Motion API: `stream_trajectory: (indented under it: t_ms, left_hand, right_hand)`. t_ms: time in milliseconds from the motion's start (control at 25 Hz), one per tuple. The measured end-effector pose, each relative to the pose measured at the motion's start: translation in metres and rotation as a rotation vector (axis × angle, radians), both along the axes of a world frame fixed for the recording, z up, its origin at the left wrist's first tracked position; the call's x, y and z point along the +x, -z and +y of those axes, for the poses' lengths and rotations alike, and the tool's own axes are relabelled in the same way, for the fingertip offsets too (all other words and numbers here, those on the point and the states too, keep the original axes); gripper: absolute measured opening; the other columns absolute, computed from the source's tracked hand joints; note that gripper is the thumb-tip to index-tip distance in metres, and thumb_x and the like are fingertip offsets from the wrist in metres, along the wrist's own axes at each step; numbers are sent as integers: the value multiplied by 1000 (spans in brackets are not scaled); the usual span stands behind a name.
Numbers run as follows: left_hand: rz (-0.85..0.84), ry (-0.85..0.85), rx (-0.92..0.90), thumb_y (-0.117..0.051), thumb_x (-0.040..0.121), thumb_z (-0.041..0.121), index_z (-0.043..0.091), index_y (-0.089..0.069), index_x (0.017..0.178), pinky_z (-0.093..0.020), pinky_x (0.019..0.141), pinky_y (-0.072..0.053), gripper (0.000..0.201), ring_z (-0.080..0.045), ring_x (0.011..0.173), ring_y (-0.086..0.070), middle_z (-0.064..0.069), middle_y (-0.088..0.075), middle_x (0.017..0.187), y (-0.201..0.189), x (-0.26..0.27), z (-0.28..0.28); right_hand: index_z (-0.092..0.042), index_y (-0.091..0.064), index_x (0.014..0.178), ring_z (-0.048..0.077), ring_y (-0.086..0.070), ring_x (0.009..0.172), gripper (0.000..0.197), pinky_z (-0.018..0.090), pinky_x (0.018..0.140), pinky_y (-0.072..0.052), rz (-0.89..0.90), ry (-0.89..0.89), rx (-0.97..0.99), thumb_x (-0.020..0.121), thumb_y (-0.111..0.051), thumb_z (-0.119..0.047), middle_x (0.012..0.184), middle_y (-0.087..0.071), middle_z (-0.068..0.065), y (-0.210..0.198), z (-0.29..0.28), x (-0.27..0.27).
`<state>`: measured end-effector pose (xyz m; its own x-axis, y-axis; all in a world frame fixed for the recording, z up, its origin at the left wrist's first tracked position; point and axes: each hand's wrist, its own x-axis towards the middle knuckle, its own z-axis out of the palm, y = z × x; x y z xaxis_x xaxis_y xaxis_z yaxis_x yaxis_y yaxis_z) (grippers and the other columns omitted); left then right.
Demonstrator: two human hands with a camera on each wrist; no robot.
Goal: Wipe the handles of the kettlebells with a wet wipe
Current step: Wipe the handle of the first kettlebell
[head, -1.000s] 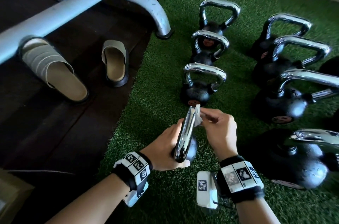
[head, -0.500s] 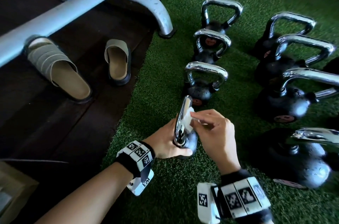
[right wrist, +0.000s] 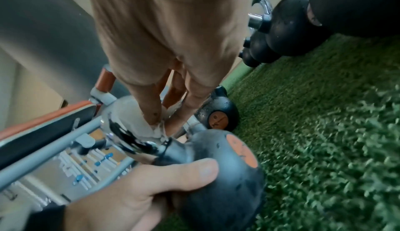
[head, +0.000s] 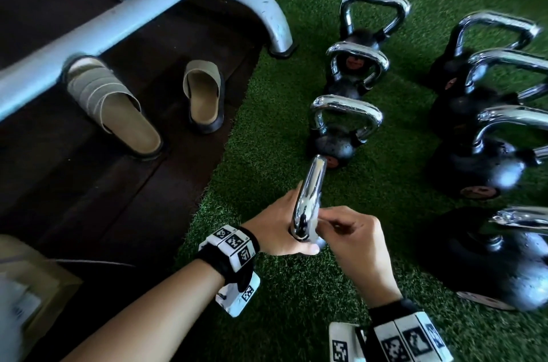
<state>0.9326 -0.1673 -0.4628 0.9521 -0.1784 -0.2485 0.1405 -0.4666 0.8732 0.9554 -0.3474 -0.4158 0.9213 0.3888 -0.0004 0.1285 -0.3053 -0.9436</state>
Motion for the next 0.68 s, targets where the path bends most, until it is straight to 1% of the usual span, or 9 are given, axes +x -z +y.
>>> stream_trajectory:
  t_ms: [80, 160, 280, 360, 400, 480, 560, 600, 680]
  left_hand:
    - [12, -11, 6, -88, 61, 46, 40, -29, 143, -51, 99, -54, 101, -23, 111, -66, -2, -62, 122, 5, -4, -1]
    - [26, -17, 11, -90, 59, 49, 43, -22, 149, -53, 101, -53, 113, -24, 114, -66, -2, -63, 126, 9, -5, -1]
    - [51, -36, -20, -92, 61, 40, 43, -32, 144, -49, 102, -53, 103, -14, 114, -66, 7, -64, 124, 9, -4, 2]
    - [36, -8, 28, -91, 62, 41, 43, -43, 135, -46, 105, -50, 88, -7, 117, -62, 13, -61, 125, 9, -3, 6]
    - [23, 11, 38, -91, 63, 40, 45, -44, 134, -44, 107, -50, 85, -4, 118, -61, 14, -59, 127, 8, -3, 7]
    - [-4, 20, 13, -92, 64, 28, 61, -34, 133, -38, 106, -51, 96, -2, 118, -60, 13, -57, 131, 5, -5, 9]
    - [-20, 40, -30, -93, 65, 18, 73, -25, 129, -34, 104, -53, 109, -2, 119, -61, 10, -56, 135, 5, -7, 9]
    - [-22, 41, -40, -93, 64, 19, 71, -23, 133, -38, 104, -53, 111, -4, 122, -60, 9, -55, 137, 7, -8, 9]
    - [-10, 43, -58, -94, 62, 23, 58, -22, 144, -46, 105, -53, 115, -9, 125, -60, 8, -53, 141, 7, -10, 8]
  right_hand:
    - [-21, -84, 89, 3, -74, 85, 25, 31, 78, -62, -54, -48, -66, 79, -81, 2, 91, -79, -14, -1, -3, -1]
    - [-24, -84, 91, 2, -74, 84, 26, 28, 76, -62, -58, -41, -85, 80, -81, -1, 89, -79, -16, -3, -5, -3]
    - [-28, -82, 96, 2, -74, 82, 24, 24, 75, -60, -1, -27, -43, 84, -78, -8, 89, -79, -17, -5, -6, -4]
    - [-26, -82, 99, -6, -70, 81, 20, 11, 71, -54, -78, -82, -145, 86, -75, -13, 90, -77, -18, 0, -2, 3]
    - [-22, -82, 99, -10, -67, 80, 18, 7, 68, -49, -115, -124, -207, 86, -72, -13, 89, -74, -18, 2, 2, 8]
    - [-14, -81, 97, -10, -64, 77, 18, 3, 66, -45, -112, -239, -278, 86, -70, -3, 89, -70, -17, -2, 10, 16]
    - [-14, -81, 93, -3, -67, 80, 18, 8, 70, -49, -44, -359, -241, 87, -71, 0, 94, -72, -14, -6, 11, 20]
    - [-14, -81, 92, 3, -69, 83, 16, 14, 72, -53, 35, -401, -189, 87, -71, -2, 98, -74, -10, -7, 8, 20]
    - [-14, -80, 92, 22, -72, 92, 16, 33, 80, -61, 245, -442, -79, 90, -69, -2, 103, -75, -1, -10, 1, 18]
